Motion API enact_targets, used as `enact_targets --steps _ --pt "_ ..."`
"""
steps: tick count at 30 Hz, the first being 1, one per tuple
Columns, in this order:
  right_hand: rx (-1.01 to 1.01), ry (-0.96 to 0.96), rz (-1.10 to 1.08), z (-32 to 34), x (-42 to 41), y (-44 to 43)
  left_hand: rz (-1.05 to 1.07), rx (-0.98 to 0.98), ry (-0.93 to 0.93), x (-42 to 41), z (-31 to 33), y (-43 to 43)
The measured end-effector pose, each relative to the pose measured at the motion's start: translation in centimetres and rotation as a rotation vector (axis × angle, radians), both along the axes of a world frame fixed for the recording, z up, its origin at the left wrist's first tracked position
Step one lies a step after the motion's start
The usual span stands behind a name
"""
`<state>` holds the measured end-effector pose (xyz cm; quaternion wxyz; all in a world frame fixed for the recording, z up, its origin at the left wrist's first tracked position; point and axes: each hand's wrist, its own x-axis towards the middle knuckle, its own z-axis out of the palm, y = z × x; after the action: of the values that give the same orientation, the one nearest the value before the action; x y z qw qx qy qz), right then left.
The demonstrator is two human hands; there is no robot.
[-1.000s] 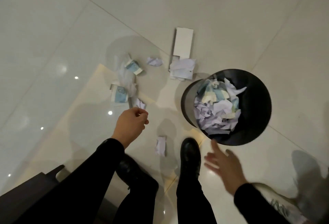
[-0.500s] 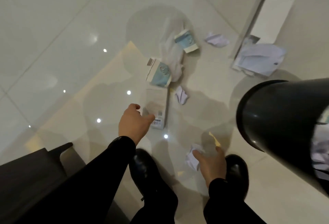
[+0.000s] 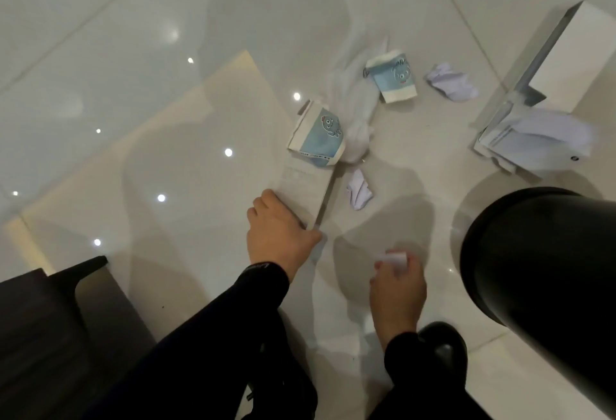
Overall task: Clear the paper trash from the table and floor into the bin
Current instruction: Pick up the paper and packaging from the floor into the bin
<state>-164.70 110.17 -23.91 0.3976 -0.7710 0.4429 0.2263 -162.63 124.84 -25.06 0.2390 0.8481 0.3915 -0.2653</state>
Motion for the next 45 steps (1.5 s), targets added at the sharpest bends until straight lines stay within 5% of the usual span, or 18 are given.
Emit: enact_targets --steps 4,11,19,25,31,38,45 --pt "0.169 -0.239 0.199 2.2 8.4 4.8 -0.043 0.042 0.023 -1.4 1.1 1.5" --pt "0.007 0.009 1.178 -0.1 13.5 10.2 -0.259 0.136 0.059 -1.7 0.7 2.9" --pt "0.239 -0.15 0.582 4.9 12.2 8.4 -0.26 0.067 -0.119 -3.2 7.3 3.6" --pt "0.268 -0.281 0.333 16.8 12.0 2.2 -0.551 0.083 -0.322 -0.3 17.7 3.2" --pt "0.073 -0.301 0.086 24.9 12.0 -8.4 -0.925 -0.032 -0.579 5.3 27.4 -3.5" --pt "0.055 -0.085 -0.151 24.2 7.6 -19.6 -1.329 -0.033 -0.294 7.8 31.4 -17.5" --pt "0.015 0.048 -0.229 17.4 6.7 -24.8 -1.366 0.139 -0.133 7.5 25.7 -28.7"
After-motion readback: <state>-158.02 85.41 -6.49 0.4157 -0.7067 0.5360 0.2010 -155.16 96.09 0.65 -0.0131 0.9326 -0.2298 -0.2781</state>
